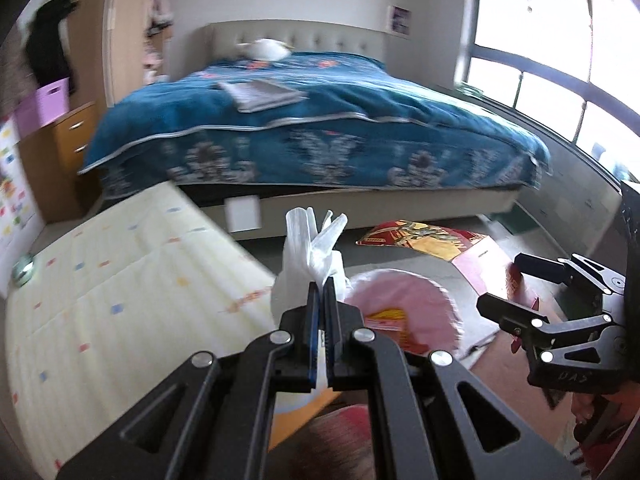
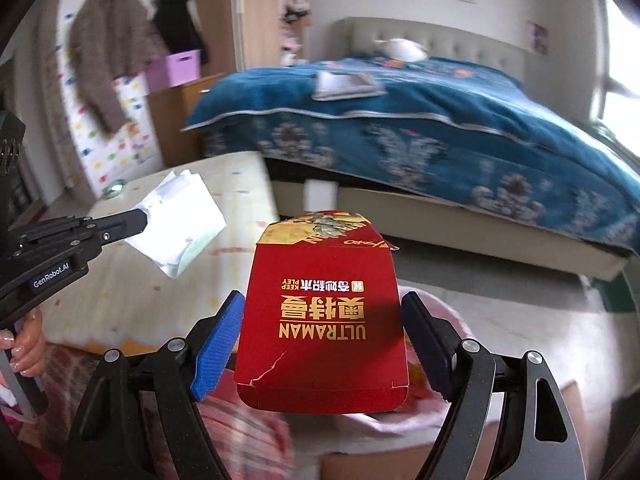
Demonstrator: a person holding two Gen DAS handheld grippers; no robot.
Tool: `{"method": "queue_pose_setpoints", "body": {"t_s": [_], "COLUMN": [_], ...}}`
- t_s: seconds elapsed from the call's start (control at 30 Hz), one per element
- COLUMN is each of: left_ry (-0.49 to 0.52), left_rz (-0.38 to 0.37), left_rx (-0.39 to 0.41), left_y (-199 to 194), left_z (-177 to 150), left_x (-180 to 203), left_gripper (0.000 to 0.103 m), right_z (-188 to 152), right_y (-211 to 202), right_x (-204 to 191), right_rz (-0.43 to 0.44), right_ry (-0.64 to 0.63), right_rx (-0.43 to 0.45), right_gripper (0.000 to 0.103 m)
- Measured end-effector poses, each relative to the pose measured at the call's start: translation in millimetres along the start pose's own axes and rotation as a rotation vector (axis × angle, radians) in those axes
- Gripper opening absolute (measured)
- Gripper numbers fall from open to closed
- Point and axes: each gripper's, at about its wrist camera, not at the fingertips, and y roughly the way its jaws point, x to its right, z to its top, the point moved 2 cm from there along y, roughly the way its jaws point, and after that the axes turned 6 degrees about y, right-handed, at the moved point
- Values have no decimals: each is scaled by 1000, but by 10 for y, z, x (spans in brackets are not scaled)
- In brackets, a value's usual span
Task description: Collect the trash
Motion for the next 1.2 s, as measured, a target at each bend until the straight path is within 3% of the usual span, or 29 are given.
{"method": "queue_pose_setpoints", "body": {"t_s": [0.23,0.53,0.57,0.67,0.73,1.1,1.2], "left_ry": [73,69,56,13,-7,-62,-68], "left_rz": [-88,-124,-129,-125,-128,-9,35], "left_rx": [-51,-106,-113,-109,-104,-72,-59], "left_y": [432,796,845,893,876,515,352], "left_z": [83,216,235,257,259,124,81], "left_x": [518,621,612,555,525,209,126], "left_gripper": [1,1,6,47,49,73,78], "right_z": [-92,-182,-198,-180,-181,-384,-262], "right_y": [-10,200,229,423,450,34,100], "right_x": [635,1105,1109,1226,1234,1264,1180], "right_rz": [-84,-109,-110,-124,-128,-114,-103], "right_ry": [66,91,93,109,122,159,164], "right_rx": [-44,-94,-96,-108,-111,-96,-96], "right_gripper": [79,79,79,81,86,88,89]}}
